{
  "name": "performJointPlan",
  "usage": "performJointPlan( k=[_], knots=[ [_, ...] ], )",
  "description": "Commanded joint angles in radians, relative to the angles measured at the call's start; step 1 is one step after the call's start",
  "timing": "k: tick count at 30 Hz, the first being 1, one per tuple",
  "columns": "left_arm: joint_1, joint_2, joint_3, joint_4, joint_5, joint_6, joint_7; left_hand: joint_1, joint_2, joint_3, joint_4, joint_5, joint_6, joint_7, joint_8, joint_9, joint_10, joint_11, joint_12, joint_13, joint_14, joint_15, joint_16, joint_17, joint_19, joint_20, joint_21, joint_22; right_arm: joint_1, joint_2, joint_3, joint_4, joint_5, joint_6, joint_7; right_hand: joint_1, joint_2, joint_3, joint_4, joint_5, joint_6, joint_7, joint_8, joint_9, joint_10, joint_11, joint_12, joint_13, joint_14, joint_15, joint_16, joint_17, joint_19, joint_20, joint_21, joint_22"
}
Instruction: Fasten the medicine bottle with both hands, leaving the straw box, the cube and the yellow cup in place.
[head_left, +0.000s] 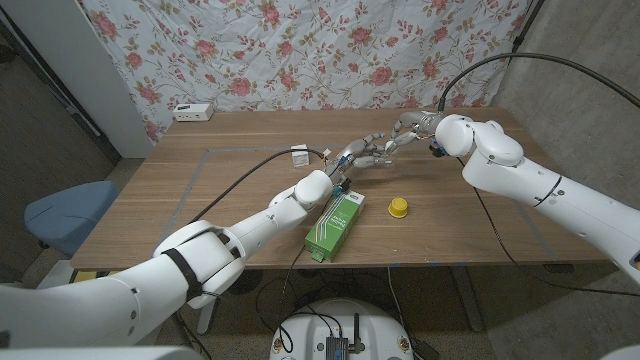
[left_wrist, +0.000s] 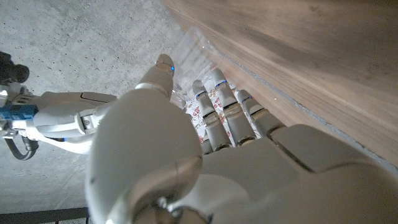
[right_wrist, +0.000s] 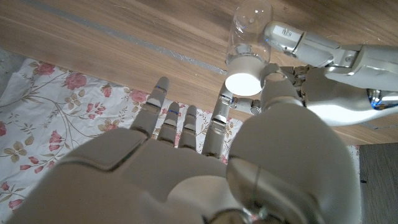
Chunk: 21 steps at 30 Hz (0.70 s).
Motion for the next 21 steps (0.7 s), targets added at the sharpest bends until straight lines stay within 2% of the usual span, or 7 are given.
performJointPlan(
  k=[1, 18, 21],
  knots=[
    [0.005, -0.001, 0.003, -0.009, 0.002, 0.003, 0.005, -0.005, 0.003, 0.009, 0.002, 0.007, 0.001, -0.012, -0.003, 0.003, 0.001, -0.003, 0.005, 0.004, 0.008, -0.108, 0.0, 0.001, -0.002, -0.147, 0.002, 0.003, -0.011, -0.002, 0.013, 0.004, 0.034, -0.007, -0.023, -0.006, 0.003, 0.0, 0.009, -0.007, 0.016, 0.004, 0.007, 0.002, 0.017, 0.003, 0.005, 0.004, 0.017, -0.003, 0.01, 0.005, 0.014, 0.003, 0.002, 0.003],
    [0.009, 0.003, 0.0, -0.016, 0.001, 0.003, 0.006, -0.008, 0.004, 0.013, 0.003, 0.007, 0.001, -0.021, -0.003, 0.003, 0.0, -0.005, 0.005, 0.005, 0.009, -0.105, 0.0, 0.002, -0.005, -0.145, 0.001, 0.003, -0.011, -0.006, 0.011, 0.008, 0.07, -0.019, -0.047, -0.038, 0.002, -0.014, 0.023, -0.021, 0.032, 0.025, 0.006, -0.003, 0.039, 0.007, 0.005, 0.003, 0.035, -0.004, 0.012, 0.007, 0.03, 0.007, 0.002, 0.003],
    [0.011, 0.004, -0.001, -0.016, 0.0, 0.002, 0.008, -0.008, 0.004, 0.014, 0.003, 0.007, 0.001, -0.022, -0.003, 0.003, 0.001, -0.003, 0.005, 0.005, 0.009, -0.106, 0.001, 0.002, -0.005, -0.145, 0.001, 0.003, -0.011, -0.005, 0.012, 0.012, 0.081, -0.011, -0.055, -0.045, 0.001, -0.017, 0.025, -0.024, 0.029, 0.036, 0.003, -0.004, 0.041, 0.007, 0.003, 0.003, 0.038, -0.005, 0.012, 0.007, 0.031, 0.006, 0.001, 0.003]
  ],
)
